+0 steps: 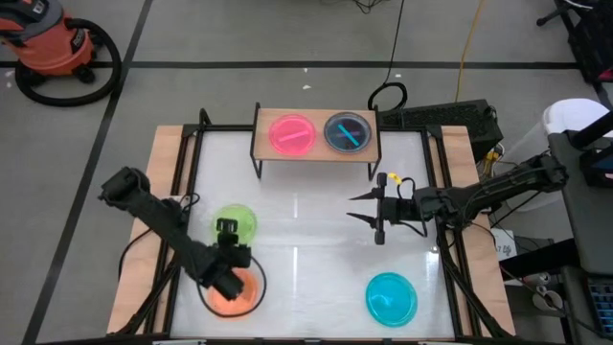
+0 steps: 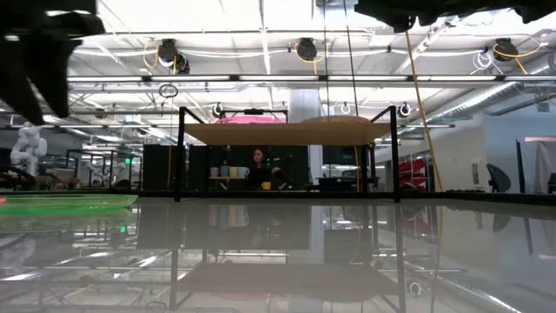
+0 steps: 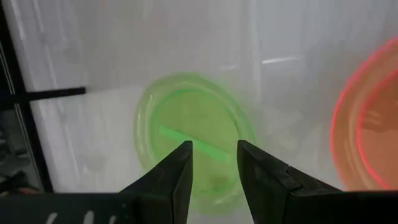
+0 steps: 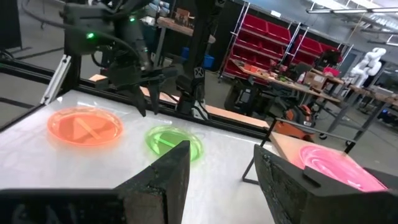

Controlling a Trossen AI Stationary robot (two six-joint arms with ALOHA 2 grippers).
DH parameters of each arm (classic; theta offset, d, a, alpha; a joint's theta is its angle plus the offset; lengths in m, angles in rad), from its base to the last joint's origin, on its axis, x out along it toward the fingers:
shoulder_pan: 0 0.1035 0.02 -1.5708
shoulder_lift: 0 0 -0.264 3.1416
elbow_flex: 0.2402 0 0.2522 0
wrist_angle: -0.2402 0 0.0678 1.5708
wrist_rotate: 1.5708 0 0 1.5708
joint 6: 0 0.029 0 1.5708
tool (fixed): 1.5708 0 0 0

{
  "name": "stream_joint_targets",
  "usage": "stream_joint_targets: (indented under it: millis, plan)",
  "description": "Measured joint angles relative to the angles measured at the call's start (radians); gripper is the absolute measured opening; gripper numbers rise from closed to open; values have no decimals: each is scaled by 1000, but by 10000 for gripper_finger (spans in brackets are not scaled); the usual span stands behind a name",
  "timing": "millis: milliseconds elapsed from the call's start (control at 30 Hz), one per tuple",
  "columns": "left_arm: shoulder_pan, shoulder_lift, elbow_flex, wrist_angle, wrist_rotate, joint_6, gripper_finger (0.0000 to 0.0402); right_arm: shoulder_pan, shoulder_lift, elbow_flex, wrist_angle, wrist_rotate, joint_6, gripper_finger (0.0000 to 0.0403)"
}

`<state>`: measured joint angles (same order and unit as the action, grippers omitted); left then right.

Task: Place and stack plates onto a shelf
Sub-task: Stack the green plate on top of the pink plate on the shelf

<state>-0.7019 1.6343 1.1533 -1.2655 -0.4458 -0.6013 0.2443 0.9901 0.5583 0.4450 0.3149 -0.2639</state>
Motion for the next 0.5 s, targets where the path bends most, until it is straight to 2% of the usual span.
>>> stream_joint_targets:
  millis: [267, 500]
  plan:
    - [-65, 18, 0, 21, -1, -162, 131, 10, 0, 0, -7, -1, 41, 160]
    - [-92, 18, -23, 114, -7, -223, 131, 51, -18, 0, -48, -1, 39, 160]
